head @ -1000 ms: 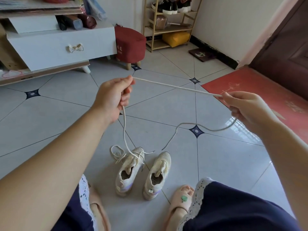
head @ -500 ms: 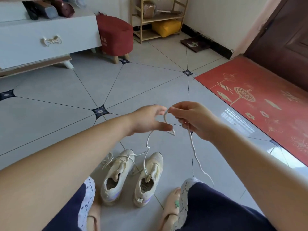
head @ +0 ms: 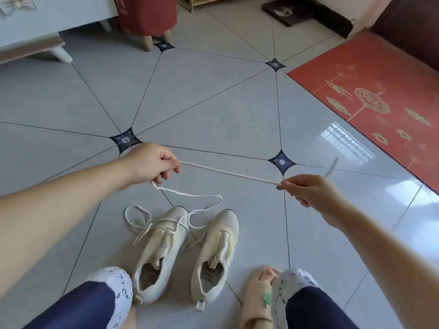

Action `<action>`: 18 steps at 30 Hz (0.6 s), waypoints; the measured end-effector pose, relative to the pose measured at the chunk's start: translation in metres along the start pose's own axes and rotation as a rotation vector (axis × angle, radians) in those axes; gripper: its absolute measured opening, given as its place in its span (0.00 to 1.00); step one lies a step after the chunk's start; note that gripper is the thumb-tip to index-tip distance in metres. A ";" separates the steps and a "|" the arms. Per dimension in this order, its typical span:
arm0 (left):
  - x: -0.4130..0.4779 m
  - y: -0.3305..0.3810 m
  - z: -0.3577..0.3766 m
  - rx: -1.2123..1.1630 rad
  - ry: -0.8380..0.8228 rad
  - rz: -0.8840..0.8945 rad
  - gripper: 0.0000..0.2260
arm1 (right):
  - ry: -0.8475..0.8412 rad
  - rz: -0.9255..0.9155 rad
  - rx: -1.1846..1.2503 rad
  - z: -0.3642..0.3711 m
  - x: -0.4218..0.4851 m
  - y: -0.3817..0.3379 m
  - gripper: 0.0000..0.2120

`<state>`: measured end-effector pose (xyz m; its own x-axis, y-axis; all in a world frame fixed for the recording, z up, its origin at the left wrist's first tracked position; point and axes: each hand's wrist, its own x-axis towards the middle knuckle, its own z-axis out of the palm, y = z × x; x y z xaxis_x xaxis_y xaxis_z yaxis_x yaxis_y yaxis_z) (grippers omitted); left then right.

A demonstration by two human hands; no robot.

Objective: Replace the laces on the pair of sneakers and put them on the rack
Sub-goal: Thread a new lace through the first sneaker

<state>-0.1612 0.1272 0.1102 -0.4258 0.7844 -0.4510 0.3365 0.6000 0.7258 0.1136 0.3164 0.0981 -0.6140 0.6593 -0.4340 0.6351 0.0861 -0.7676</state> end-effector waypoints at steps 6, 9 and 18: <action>0.023 -0.001 0.064 0.315 -0.220 0.157 0.29 | -0.074 -0.115 -0.213 0.063 0.019 -0.008 0.07; 0.026 0.011 0.098 -0.017 -0.283 0.231 0.22 | -0.086 -0.135 -0.110 0.093 0.024 -0.013 0.12; 0.030 -0.034 0.095 -0.131 -0.103 0.076 0.07 | -0.129 0.085 0.186 0.088 0.029 0.019 0.07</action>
<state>-0.1057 0.1451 0.0222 -0.3126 0.8428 -0.4380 0.2495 0.5178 0.8183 0.0668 0.2721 0.0291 -0.6243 0.5562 -0.5486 0.5973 -0.1128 -0.7940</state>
